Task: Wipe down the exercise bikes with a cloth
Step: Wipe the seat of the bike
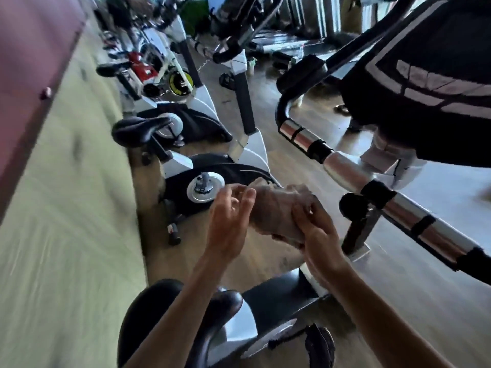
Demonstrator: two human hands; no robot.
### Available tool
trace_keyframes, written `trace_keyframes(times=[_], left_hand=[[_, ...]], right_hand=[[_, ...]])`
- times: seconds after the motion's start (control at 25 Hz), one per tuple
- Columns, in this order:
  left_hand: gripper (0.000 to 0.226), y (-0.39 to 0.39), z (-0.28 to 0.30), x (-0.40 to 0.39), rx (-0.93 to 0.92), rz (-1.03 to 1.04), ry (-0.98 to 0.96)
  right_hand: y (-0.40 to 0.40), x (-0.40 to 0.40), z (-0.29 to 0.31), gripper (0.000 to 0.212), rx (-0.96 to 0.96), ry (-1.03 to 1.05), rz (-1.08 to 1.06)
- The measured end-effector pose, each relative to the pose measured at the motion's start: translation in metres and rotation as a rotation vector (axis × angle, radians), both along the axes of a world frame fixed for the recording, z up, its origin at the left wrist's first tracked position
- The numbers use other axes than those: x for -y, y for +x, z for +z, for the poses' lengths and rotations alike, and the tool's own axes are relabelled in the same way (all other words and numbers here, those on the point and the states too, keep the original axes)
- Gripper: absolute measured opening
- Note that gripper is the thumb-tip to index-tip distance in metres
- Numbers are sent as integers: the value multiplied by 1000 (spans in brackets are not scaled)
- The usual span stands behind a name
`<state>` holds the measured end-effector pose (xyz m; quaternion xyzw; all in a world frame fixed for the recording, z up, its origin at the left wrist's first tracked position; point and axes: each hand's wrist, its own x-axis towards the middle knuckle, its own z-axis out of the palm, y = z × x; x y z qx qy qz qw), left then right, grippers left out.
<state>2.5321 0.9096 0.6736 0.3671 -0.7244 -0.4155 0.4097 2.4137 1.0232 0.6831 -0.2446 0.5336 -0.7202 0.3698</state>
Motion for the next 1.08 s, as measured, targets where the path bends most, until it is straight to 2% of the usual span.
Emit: trace_keyframes(times=[0.08,0.2,0.36,0.48,0.52,0.6,0.68,0.76,0.84,0.88,0.92,0.96,1.04,1.08], left_hand=[[55,14,-6,3,-73,-65,260],[32,35,-14,-2,-143,45,370],[44,70,-36,-30,-344,177,591],[44,91,-56,-51,-483,305,707],[41,99,-61,-57,-495,364,728],[27,117,-74,-66,-419,494,731],[16,137,-87,-73,-249,618,725],[24,159,-107,-76,-82,734,774],[45,180,-138,-79,193,798,818],[48,189,-154,-80,364,847,789],[41,198,-169,-81,483,934,722],[33,205,-180,-81,515,1023,656],[32,215,-194,-77,435,1120,547],[31,220,-199,-71,415,1123,504]], right_hand=[[0,15,-4,29,20,26,130],[1,39,-20,25,41,90,357],[20,48,-47,27,-35,182,593],[45,48,-65,35,-42,167,720],[54,50,-73,31,-71,165,735],[74,60,-96,18,-170,177,757],[94,75,-122,10,-274,288,824],[112,93,-144,12,-423,419,978],[130,110,-163,12,-768,522,1072],[136,115,-173,22,-1015,539,1035],[141,115,-179,32,-1225,516,953],[147,109,-184,40,-1349,444,865],[164,90,-189,57,-1420,326,793],[174,81,-194,67,-1404,347,826]])
